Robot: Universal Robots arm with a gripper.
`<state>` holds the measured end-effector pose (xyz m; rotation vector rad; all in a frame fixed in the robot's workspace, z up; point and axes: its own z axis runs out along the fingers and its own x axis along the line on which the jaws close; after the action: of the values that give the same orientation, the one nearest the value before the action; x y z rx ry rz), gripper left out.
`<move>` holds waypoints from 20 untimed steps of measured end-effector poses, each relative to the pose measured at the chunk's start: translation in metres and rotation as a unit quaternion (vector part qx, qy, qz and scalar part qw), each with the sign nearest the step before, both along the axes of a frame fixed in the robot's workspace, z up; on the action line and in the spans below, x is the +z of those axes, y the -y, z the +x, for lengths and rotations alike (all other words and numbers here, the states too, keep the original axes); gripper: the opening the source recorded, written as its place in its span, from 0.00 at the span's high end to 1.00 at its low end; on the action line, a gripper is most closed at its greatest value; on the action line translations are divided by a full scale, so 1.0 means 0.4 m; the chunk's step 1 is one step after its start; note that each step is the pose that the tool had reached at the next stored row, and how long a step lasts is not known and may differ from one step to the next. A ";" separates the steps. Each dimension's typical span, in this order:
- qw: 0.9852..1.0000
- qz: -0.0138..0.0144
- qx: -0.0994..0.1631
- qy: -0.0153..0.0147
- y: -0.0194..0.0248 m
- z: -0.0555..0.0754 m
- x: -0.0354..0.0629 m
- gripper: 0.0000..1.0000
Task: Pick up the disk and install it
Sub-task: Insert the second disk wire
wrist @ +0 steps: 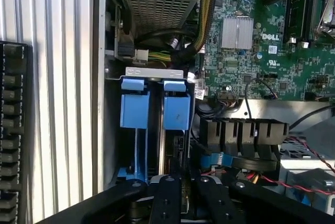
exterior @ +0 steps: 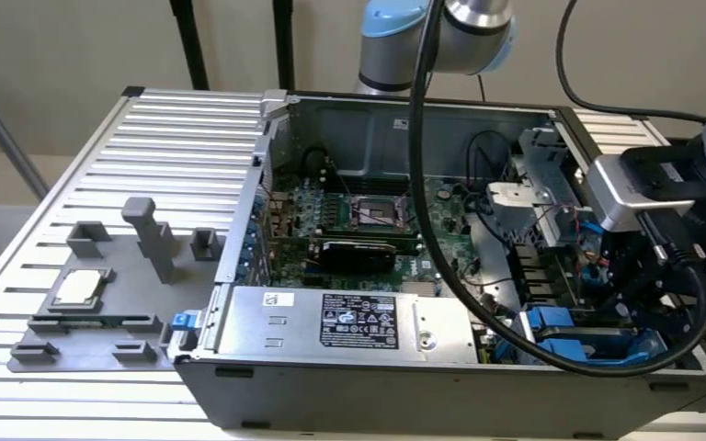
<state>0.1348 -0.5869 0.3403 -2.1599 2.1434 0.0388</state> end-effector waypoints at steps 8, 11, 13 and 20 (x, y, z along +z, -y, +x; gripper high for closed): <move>1.000 -0.003 -0.013 0.000 -0.003 0.000 0.000 1.00; 1.000 -0.004 -0.017 0.000 -0.006 0.000 0.000 1.00; 1.000 -0.005 -0.019 0.000 -0.009 0.000 0.000 1.00; 1.000 -0.007 -0.024 0.000 -0.017 -0.001 0.005 1.00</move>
<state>0.1346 -0.5802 0.3424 -2.1137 2.2013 0.0202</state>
